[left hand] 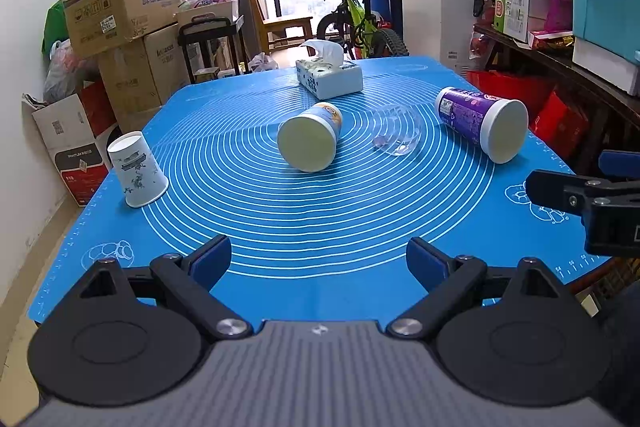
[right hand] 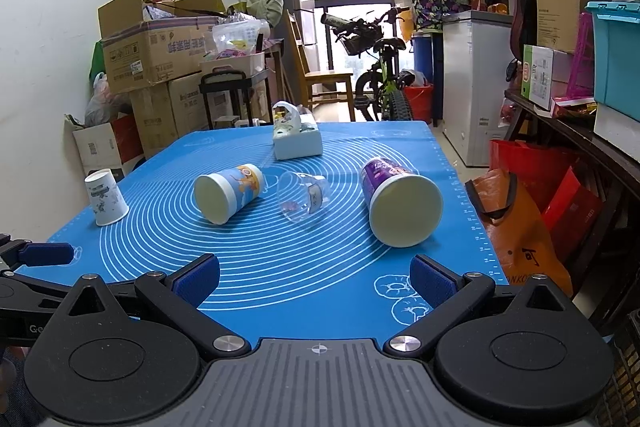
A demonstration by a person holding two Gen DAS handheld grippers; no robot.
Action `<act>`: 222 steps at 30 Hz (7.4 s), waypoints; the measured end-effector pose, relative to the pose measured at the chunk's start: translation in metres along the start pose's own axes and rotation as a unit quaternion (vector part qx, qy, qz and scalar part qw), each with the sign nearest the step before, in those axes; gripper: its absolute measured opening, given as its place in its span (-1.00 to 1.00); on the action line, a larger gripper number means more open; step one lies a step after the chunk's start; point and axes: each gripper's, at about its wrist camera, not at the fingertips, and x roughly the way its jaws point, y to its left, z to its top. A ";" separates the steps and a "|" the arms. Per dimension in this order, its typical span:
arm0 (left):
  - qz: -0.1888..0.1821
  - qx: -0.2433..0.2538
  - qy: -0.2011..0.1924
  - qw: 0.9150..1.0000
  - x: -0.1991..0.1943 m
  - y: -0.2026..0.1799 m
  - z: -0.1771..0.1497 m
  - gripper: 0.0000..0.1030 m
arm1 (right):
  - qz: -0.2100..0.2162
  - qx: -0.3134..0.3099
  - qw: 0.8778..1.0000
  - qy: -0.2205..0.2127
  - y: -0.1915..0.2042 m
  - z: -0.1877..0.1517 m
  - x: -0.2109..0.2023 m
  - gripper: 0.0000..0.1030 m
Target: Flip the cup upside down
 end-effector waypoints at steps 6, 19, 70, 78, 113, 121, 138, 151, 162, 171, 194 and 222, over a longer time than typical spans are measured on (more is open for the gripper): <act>-0.001 0.003 0.002 1.000 0.001 -0.002 -0.001 0.82 | 0.000 0.000 1.000 0.000 0.000 0.001 -0.001 0.95; -0.002 0.004 0.004 1.000 0.003 -0.002 -0.002 0.82 | 0.000 -0.001 1.000 0.002 0.000 0.001 -0.001 0.95; 0.016 0.071 -0.001 0.997 0.080 0.003 0.062 0.82 | 0.001 0.015 1.000 -0.016 -0.015 0.054 0.056 0.95; 0.018 0.098 0.033 0.994 0.147 0.004 0.088 0.82 | -0.011 0.038 0.999 -0.008 -0.033 0.073 0.097 0.95; -0.059 0.027 0.094 0.993 0.116 0.000 0.059 0.35 | 0.007 0.022 1.000 0.011 -0.026 0.051 0.077 0.96; -0.073 0.025 0.105 0.991 0.103 -0.014 0.034 0.35 | 0.011 0.028 0.999 0.039 -0.025 0.029 0.063 0.96; -0.064 0.030 0.106 0.992 0.107 -0.025 0.023 0.49 | 0.009 0.034 0.998 0.059 -0.025 0.014 0.061 0.96; -0.077 0.004 0.084 0.993 0.095 -0.016 0.035 0.68 | 0.012 0.032 0.998 0.059 -0.021 0.017 0.060 0.96; -0.050 -0.044 0.035 0.997 0.077 0.022 0.059 0.72 | 0.044 0.041 0.997 0.056 -0.008 0.043 0.063 0.96; 0.054 -0.050 0.013 0.997 0.092 0.065 0.067 0.83 | 0.084 0.066 0.989 0.098 0.022 0.059 0.093 0.96; 0.061 -0.083 0.040 0.994 0.125 0.099 0.039 0.83 | 0.132 0.168 0.941 0.263 0.040 0.044 0.194 0.31; 0.035 -0.071 0.002 0.997 0.106 0.088 0.028 0.83 | -0.005 -0.206 0.977 -0.056 0.104 -0.013 0.096 0.20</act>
